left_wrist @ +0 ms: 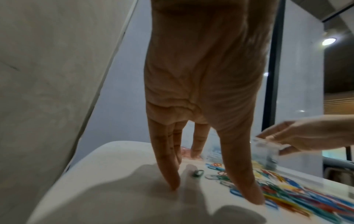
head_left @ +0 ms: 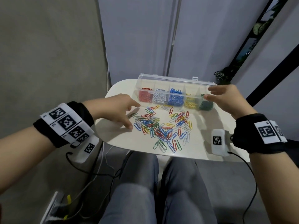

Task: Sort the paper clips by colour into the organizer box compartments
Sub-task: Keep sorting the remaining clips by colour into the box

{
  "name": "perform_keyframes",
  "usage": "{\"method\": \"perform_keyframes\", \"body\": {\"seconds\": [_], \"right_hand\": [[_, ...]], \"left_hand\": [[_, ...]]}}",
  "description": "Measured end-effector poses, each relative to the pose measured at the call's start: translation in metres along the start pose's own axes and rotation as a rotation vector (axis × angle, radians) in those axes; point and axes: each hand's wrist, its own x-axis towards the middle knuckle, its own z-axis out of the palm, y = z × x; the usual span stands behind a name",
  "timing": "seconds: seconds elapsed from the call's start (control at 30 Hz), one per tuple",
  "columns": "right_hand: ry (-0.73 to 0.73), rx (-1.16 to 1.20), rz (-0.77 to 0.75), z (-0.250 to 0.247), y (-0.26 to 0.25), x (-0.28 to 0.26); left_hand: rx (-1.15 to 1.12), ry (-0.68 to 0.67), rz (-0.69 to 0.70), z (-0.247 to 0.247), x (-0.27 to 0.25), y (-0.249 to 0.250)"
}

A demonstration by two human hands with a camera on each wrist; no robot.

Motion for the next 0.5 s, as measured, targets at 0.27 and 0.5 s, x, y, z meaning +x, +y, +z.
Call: {"method": "perform_keyframes", "body": {"seconds": [0.27, 0.5], "right_hand": [[-0.013, -0.018, 0.012, -0.001, -0.002, -0.001], [-0.016, -0.024, 0.0, -0.001, -0.002, -0.002]], "left_hand": [[-0.102, 0.084, 0.231, 0.015, 0.005, 0.043], [-0.09, 0.172, 0.25, 0.01, 0.02, 0.038]]}}
